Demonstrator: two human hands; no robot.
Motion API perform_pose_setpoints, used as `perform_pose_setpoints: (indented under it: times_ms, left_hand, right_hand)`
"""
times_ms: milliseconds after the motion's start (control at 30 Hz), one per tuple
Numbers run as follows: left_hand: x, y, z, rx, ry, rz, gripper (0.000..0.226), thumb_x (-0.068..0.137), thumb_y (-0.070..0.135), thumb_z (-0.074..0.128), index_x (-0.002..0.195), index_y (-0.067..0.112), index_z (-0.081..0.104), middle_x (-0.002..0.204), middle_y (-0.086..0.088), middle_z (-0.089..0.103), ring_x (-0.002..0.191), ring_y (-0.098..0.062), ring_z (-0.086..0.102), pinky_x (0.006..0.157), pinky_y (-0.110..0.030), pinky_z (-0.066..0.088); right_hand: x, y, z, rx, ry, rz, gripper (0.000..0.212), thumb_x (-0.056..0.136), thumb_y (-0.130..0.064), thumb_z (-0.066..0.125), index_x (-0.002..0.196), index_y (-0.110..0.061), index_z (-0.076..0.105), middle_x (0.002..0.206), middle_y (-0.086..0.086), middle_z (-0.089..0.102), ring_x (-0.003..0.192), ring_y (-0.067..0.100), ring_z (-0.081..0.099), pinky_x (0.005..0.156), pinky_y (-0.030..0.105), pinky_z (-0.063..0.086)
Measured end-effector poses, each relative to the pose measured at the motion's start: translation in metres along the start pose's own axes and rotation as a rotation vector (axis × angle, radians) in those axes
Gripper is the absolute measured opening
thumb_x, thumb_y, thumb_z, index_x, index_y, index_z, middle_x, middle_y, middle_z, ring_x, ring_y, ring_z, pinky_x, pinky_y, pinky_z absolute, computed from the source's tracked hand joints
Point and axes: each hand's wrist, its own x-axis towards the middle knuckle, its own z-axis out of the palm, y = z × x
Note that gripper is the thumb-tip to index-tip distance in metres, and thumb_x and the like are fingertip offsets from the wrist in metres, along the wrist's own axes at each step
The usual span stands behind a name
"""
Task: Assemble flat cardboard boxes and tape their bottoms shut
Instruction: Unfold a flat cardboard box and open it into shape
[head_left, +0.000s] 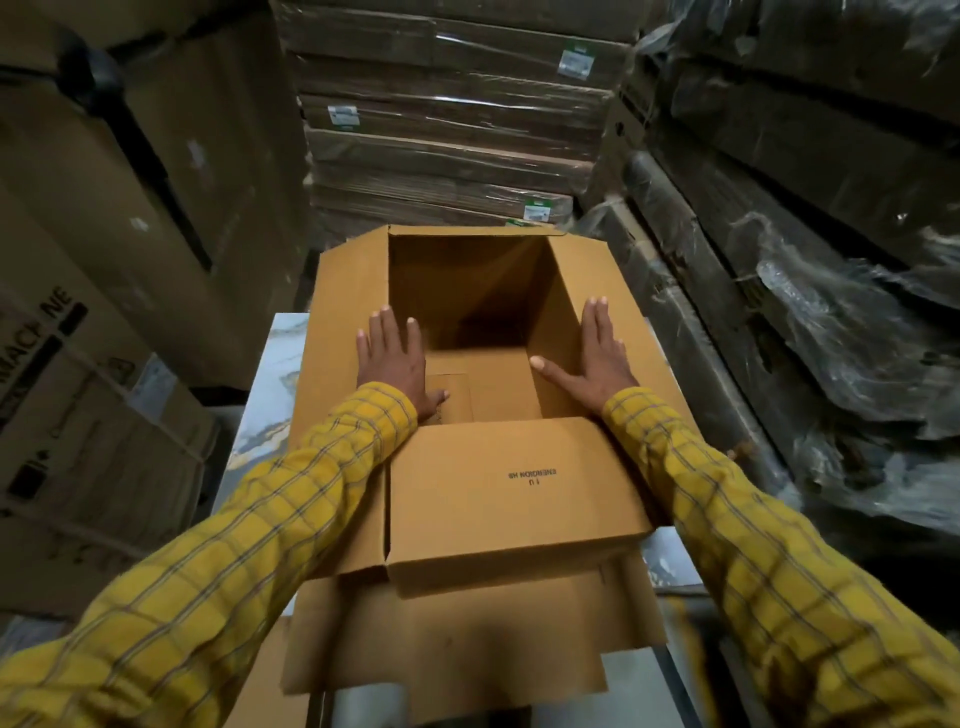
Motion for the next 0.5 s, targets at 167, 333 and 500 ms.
perform_pose_setpoints:
  times_ms: [167,333,500]
  left_hand:
    - [0.003,-0.003,0.002,0.002,-0.009,-0.008,0.11,0.084,0.077,0.044,0.158,0.008,0.001,0.161,-0.026,-0.018,0.15,-0.041,-0.013,0.123,-0.055,0.001]
    - [0.001,-0.006,0.0,-0.048,-0.01,-0.032,0.114,0.084,0.073,0.05,0.157,0.005,-0.004,0.163,-0.021,-0.018,0.152,-0.035,-0.014,0.124,-0.05,0.003]
    - [0.001,-0.007,-0.002,-0.269,0.044,-0.057,0.116,0.087,0.057,0.061,0.155,0.001,-0.015,0.165,-0.016,-0.014,0.153,-0.03,-0.009,0.125,-0.046,0.002]
  right_hand:
    - [0.075,-0.022,-0.018,0.143,0.097,0.01,0.135,0.06,-0.097,0.051,0.152,-0.038,-0.028,0.164,-0.002,-0.03,0.155,0.033,0.006,0.109,0.075,0.015]
    - [0.132,-0.026,-0.027,0.152,0.137,-0.065,0.122,0.064,-0.093,0.054,0.154,-0.048,-0.016,0.166,0.0,-0.022,0.152,0.04,0.017,0.111,0.071,0.028]
    - [0.134,-0.01,-0.008,-0.008,0.043,-0.084,0.108,0.061,-0.101,0.036,0.152,-0.043,0.032,0.167,0.002,0.013,0.15,0.038,0.023,0.116,0.064,0.026]
